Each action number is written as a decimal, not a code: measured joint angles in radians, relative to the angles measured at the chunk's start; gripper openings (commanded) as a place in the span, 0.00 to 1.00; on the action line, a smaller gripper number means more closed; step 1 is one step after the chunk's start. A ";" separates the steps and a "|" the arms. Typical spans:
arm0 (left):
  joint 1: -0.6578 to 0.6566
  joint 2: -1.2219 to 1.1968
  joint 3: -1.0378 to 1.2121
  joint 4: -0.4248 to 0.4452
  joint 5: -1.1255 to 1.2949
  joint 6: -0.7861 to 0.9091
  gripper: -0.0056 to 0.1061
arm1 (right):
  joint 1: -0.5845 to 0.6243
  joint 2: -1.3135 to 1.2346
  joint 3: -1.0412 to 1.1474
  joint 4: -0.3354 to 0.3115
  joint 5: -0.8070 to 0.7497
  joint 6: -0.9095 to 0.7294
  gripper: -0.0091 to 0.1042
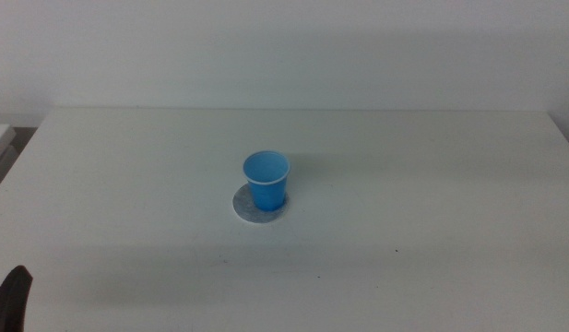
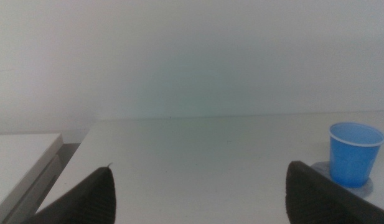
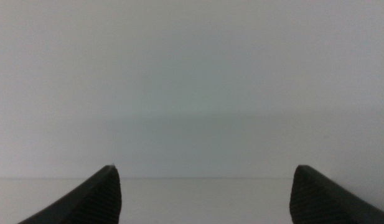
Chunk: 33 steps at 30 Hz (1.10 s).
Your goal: Place an empty cup on a cup mat.
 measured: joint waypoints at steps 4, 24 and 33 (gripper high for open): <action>0.000 0.000 0.000 0.000 0.000 0.000 0.89 | -0.066 -0.101 0.078 0.000 -0.022 0.002 0.83; 0.000 0.000 0.000 0.000 0.000 0.000 0.89 | -0.189 -0.511 0.549 0.007 -0.032 0.002 0.83; 0.000 0.000 0.000 0.000 0.000 0.000 0.89 | -0.189 -0.511 0.650 0.023 -0.079 -0.013 0.83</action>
